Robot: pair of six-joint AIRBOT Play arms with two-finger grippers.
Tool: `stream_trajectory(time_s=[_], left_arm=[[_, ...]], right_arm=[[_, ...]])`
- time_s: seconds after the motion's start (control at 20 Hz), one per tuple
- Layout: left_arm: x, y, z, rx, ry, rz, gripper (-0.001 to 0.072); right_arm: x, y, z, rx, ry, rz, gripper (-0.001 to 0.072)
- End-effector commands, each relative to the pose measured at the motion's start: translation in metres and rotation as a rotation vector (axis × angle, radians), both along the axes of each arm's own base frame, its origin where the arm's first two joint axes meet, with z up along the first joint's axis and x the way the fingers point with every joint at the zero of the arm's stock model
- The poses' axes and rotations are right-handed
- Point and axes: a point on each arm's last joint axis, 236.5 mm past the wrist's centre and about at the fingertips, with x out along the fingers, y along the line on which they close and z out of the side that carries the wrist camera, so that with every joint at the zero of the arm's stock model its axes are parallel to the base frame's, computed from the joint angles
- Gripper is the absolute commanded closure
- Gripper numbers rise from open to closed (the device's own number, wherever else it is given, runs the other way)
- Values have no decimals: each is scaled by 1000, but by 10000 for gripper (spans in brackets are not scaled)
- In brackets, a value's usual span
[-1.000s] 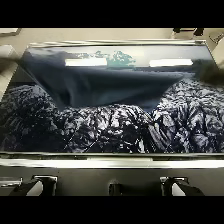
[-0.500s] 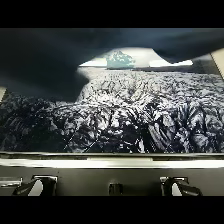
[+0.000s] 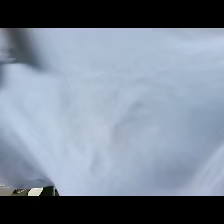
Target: Fold the clothes and pants, and hang the long-sleeved shirts on hangers.
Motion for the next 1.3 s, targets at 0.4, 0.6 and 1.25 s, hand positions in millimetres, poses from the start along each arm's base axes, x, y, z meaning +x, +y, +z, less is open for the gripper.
stream_trajectory(time_s=[0.4, 0.6, 1.25], left_arm=[[209, -9, -509, -306, 1085, -88, 689], [238, -12, -525, -408, 1079, -69, 689], [45, 98, -572, -224, 1762, -100, 134]], right_arm=[[234, 51, -473, 503, 959, 89, 678], [284, 62, -467, 678, 767, 75, 677], [85, -116, -462, 457, 1358, -112, 159]])
